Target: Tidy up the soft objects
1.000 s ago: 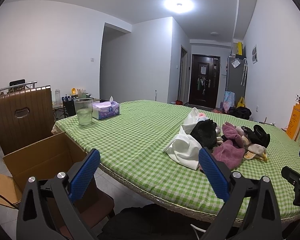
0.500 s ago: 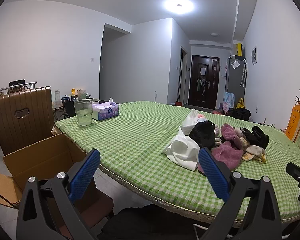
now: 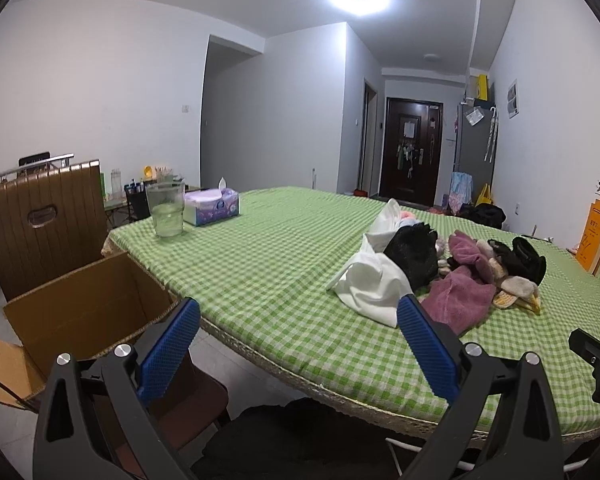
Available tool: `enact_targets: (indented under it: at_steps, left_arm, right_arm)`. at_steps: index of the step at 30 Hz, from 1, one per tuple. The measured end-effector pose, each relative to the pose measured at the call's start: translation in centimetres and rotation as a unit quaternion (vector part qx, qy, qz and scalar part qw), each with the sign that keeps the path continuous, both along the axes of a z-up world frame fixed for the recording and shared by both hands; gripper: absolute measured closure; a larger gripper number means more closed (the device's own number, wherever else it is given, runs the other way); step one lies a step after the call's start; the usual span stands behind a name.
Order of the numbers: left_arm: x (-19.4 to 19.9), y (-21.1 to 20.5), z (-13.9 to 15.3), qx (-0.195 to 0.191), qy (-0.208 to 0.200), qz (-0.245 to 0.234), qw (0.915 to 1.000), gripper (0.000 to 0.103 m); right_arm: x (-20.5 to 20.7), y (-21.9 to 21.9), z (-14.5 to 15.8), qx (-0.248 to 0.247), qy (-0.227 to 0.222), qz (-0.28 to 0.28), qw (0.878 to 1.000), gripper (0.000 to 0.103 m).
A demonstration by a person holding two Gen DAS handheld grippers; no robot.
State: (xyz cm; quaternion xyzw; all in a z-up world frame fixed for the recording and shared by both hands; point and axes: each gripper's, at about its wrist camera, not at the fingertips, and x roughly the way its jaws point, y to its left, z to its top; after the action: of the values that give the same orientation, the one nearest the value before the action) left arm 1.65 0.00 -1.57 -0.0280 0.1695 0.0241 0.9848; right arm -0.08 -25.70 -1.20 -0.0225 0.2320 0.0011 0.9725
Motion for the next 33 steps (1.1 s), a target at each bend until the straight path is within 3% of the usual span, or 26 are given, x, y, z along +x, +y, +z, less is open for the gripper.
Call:
enact_targets:
  at_steps: [18, 26, 33]
  left_arm:
    - [4.5, -0.7, -2.8, 0.035, 0.057, 0.002, 0.9978, 0.007]
    - [7.4, -1.0, -1.8, 0.041, 0.058, 0.001, 0.9975, 0.007]
    - [11.8, -1.7, 0.2, 0.029, 0.069, -0.022, 0.997, 0.007]
  right_arm:
    - [4.7, -1.8, -2.4, 0.031, 0.04, -0.014, 0.999, 0.008]
    - [6.6, -2.7, -2.4, 0.036, 0.059, -0.024, 0.997, 0.008]
    - [8.9, -3.6, -2.0, 0.047, 0.1, -0.035, 0.993, 0.008]
